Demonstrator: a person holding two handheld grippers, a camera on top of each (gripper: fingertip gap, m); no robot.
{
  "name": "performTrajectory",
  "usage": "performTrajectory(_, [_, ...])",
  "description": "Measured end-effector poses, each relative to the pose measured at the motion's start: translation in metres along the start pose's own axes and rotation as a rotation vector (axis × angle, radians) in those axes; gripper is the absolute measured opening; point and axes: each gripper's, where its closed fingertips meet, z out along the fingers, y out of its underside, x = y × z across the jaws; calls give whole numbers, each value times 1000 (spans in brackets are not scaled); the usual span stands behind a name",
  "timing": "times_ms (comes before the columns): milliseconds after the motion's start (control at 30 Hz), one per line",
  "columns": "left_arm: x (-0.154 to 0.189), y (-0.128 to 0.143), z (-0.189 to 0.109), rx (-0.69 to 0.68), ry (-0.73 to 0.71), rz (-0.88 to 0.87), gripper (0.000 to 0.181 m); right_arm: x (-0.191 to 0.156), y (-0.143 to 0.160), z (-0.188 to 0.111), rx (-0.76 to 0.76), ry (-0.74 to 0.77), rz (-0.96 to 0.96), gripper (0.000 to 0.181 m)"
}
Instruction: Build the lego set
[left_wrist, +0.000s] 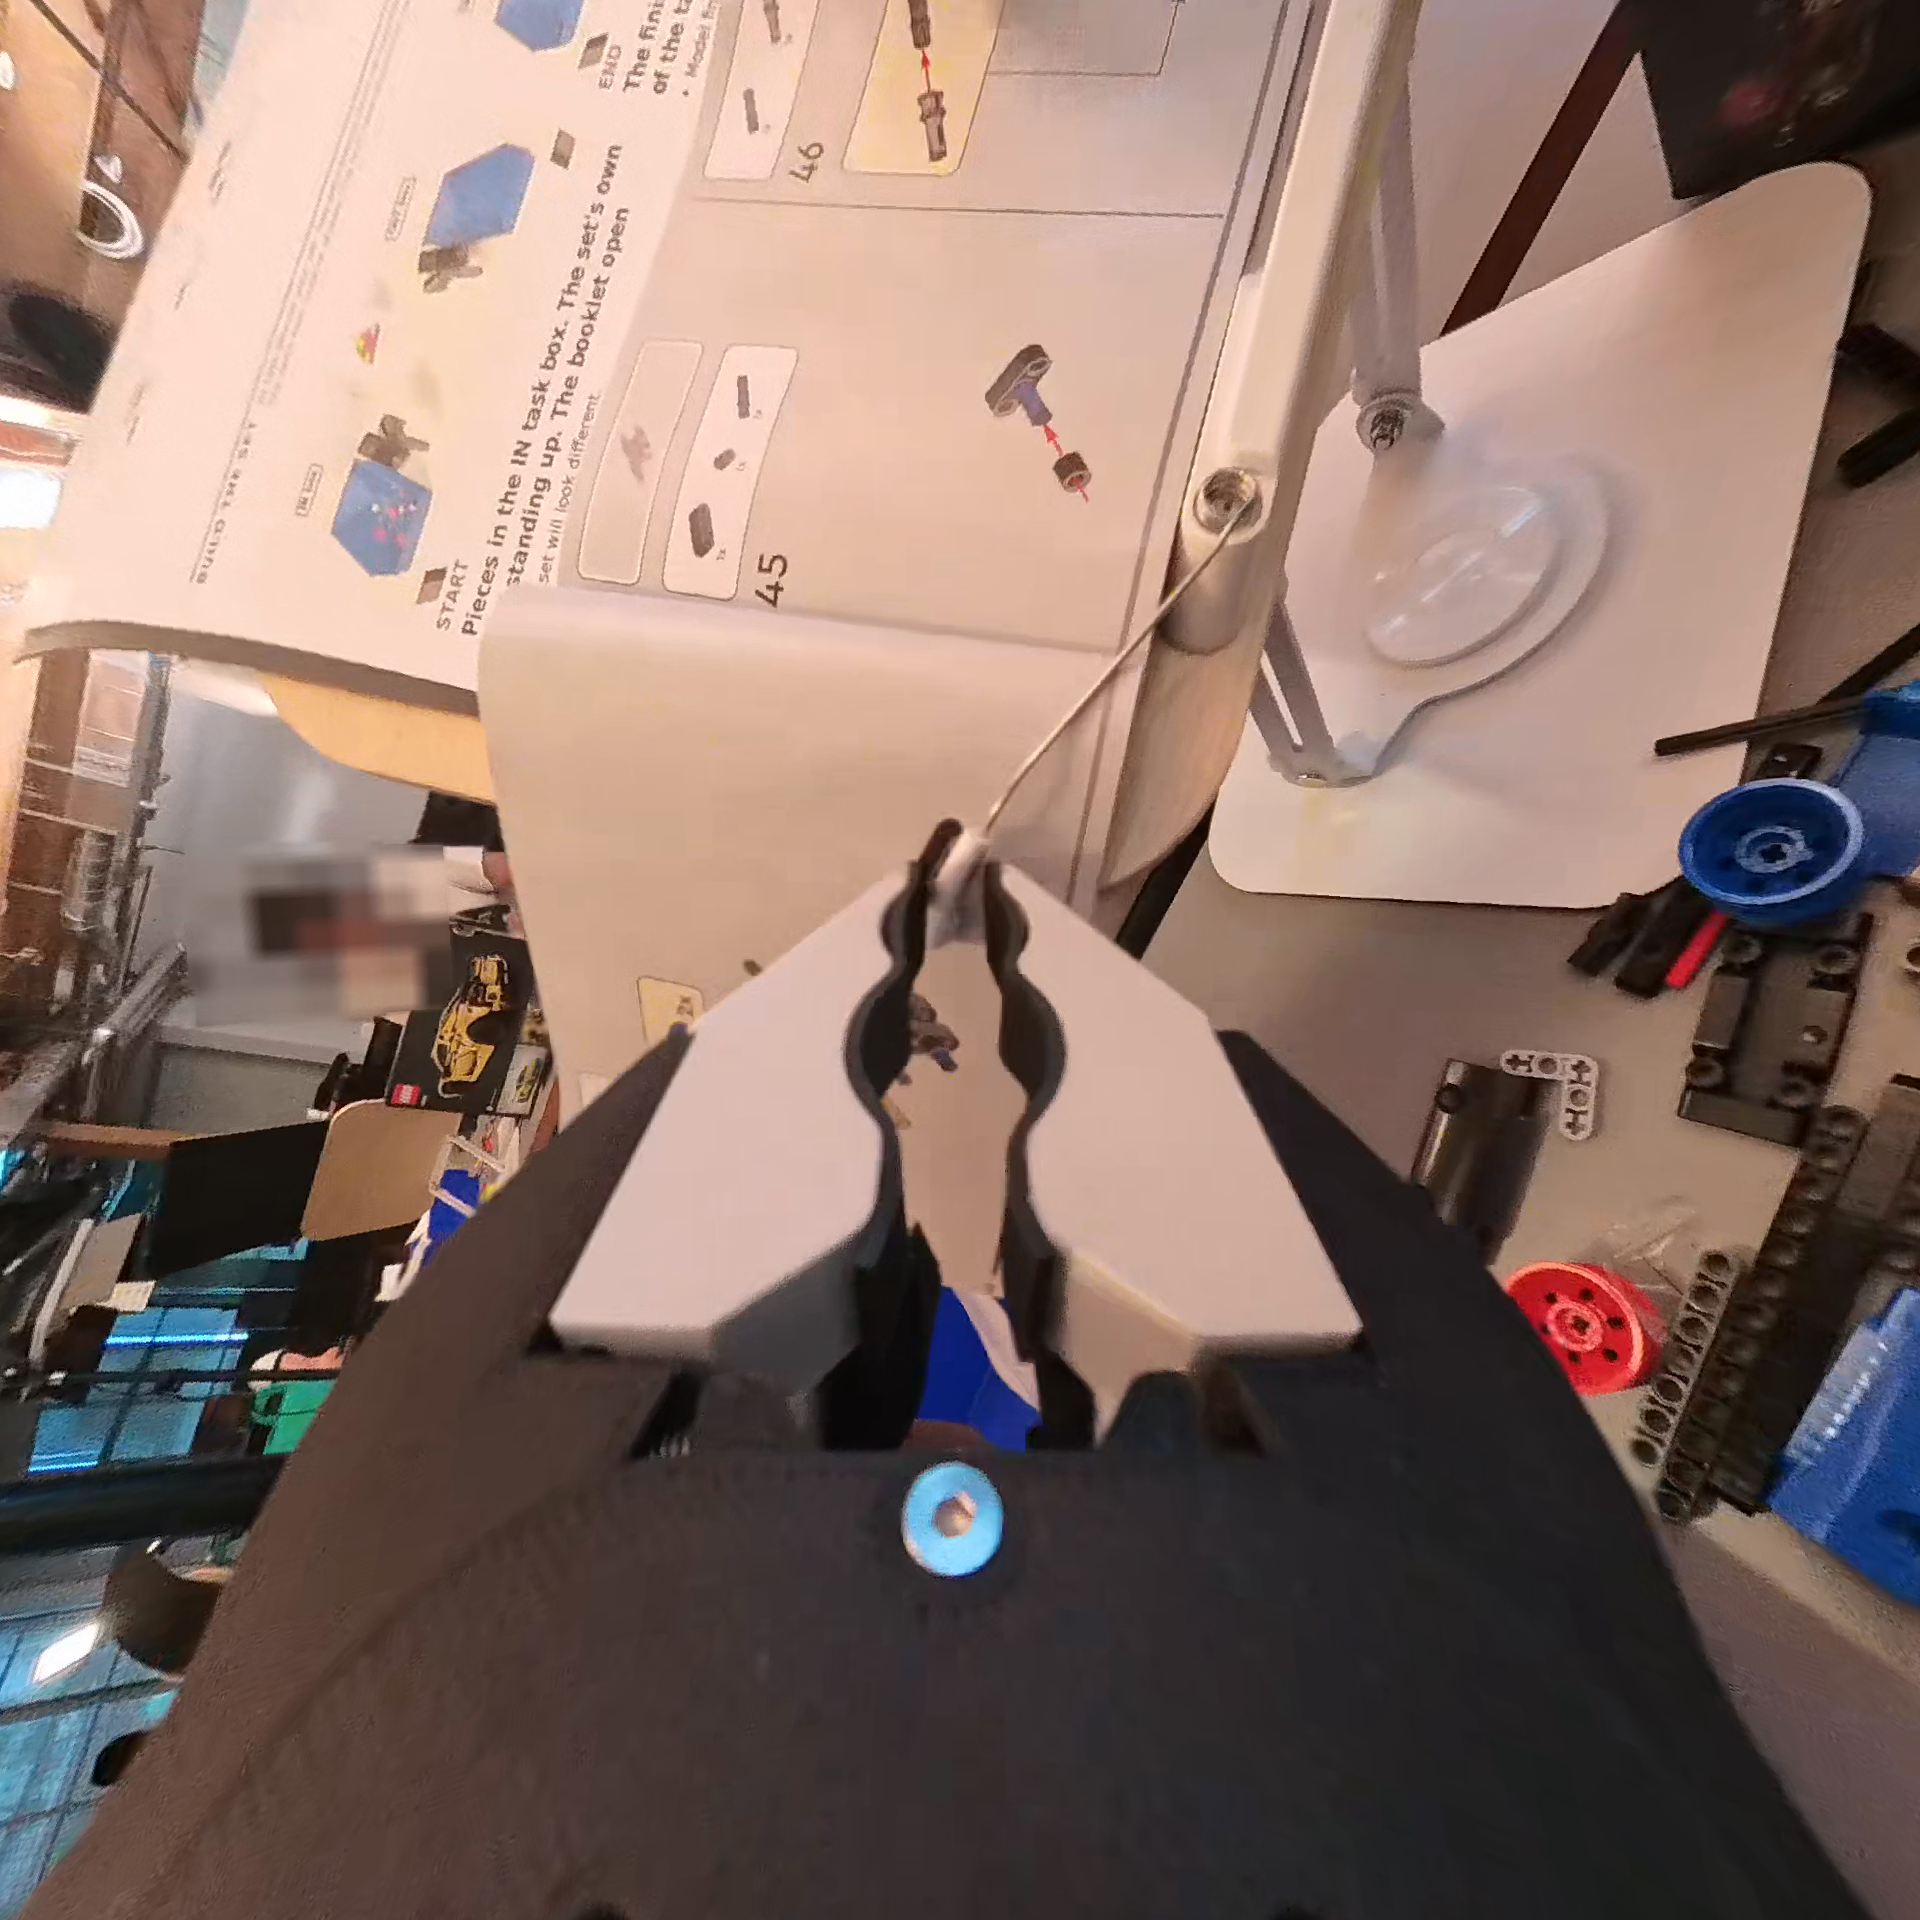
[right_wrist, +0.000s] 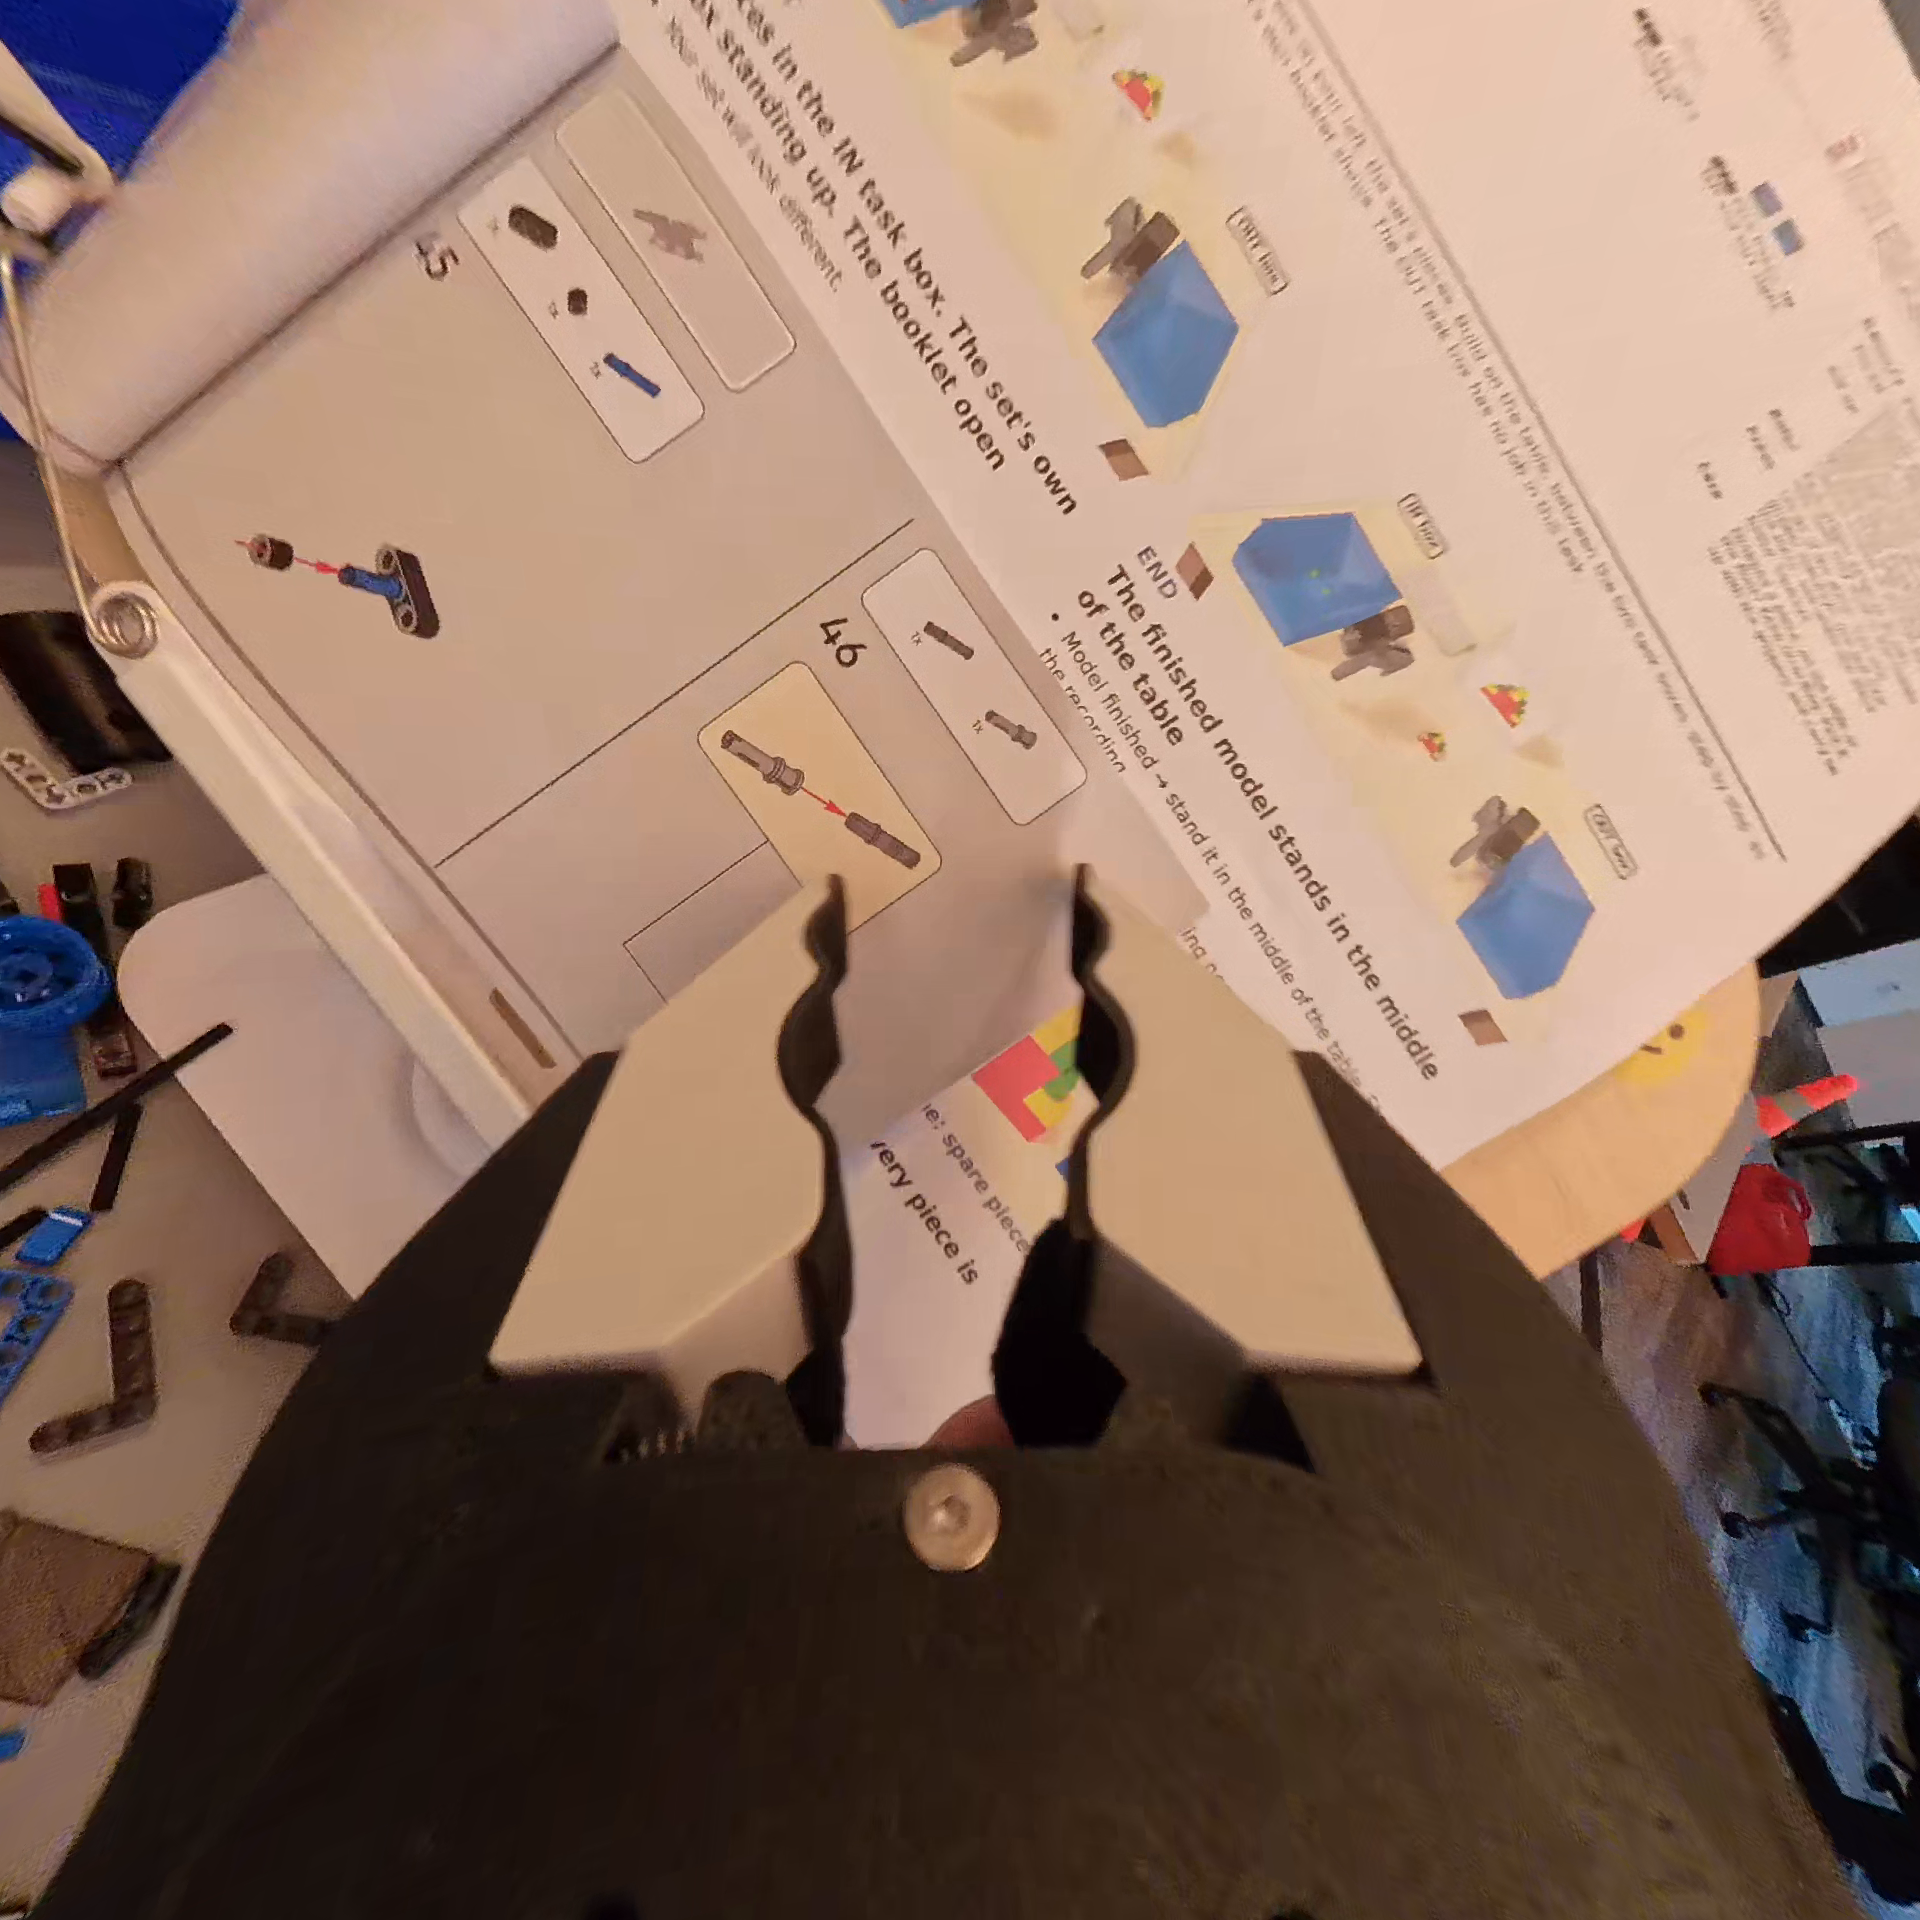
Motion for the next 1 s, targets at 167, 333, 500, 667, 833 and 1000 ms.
performTrajectory(167, [12, 8, -2, -12, 56, -10, 5, 1, 0, 7, 8, -11, 20, 35])
performTrajectory(333, [32, 15, -4, -22, 126, 13, 4, 3, -2, 10, 9, 7, 10, 50])
performTrajectory(500, [32, 5, -16, 57, 143, -47, 13, -2, 0, 11, 7, -12, 5, 22])
performTrajectory(667, [18, -1, -23, 101, 102, -70, 15, -11, -1, 9, 2, -37, -9, 1])
performTrajectory(833, [5, -6, -30, 134, 82, -145, 22, -28, -23, -15, 47, -109, 42, 0])
performTrajectory(1000, [-5, -7, -36, 168, 87, -255, 39, -57, -84, -44, 198, -306, 198, 0])
